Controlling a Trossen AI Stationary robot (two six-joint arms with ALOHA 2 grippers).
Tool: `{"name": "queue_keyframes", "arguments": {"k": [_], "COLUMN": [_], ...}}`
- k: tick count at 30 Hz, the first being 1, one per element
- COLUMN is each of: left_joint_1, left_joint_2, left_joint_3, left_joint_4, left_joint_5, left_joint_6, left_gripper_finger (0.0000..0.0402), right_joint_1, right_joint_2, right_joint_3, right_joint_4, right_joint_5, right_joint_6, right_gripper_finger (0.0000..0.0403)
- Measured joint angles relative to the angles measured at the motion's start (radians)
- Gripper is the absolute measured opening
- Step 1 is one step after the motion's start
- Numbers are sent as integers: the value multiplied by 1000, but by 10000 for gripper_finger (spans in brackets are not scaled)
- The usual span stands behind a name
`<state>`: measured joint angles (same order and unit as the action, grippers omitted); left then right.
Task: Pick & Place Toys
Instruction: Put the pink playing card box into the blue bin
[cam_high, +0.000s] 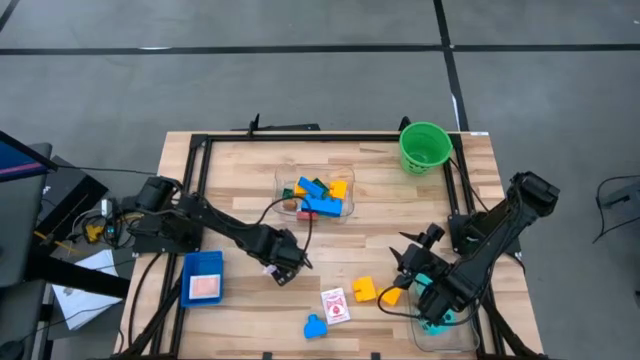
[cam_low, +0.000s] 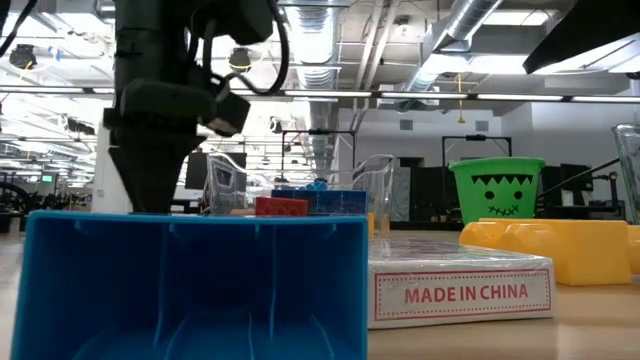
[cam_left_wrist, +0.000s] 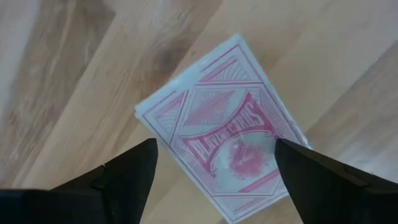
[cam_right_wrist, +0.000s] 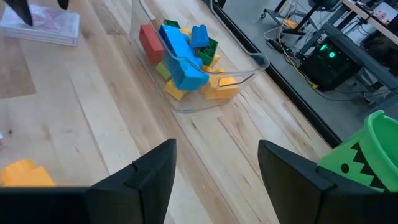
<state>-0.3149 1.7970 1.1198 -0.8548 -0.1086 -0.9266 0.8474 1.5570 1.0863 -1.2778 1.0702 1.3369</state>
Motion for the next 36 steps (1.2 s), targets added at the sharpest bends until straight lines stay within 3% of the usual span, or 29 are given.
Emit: {"name": "queue_keyframes", "arguments": {"k": [9,18,24,26,29,33,36], "left_joint_1": [-1,-11,4,1,-14,-27,-14], "left_joint_2": [-15,-44,-198,-267,-372,-499,-572], "left_joint_3": [-36,-43,-48,-79,-179,-332,-398], "left_joint_4": [-69,-157,-173,-120,88,464,594], "left_joint_5": [29,-48,-155,-158,-158,-135,-124], "left_joint_6": [10,254,95,9,-96,-151,-156], "left_gripper_finger": [317,314,314,314,314,314,314], "right_joint_1": [25,25,25,25,25,31,37], "right_joint_2": [0,0,0,0,0,0,0], "right_joint_3": [0,0,0,0,0,0,0], "right_joint_4": [-10,-27,-26,-27,-29,-29,-31], "right_joint_5": [0,0,0,0,0,0,0], "right_joint_6": [7,36,37,37,37,38,51], "right_gripper_finger": [218,218,218,218,218,218,218]}}
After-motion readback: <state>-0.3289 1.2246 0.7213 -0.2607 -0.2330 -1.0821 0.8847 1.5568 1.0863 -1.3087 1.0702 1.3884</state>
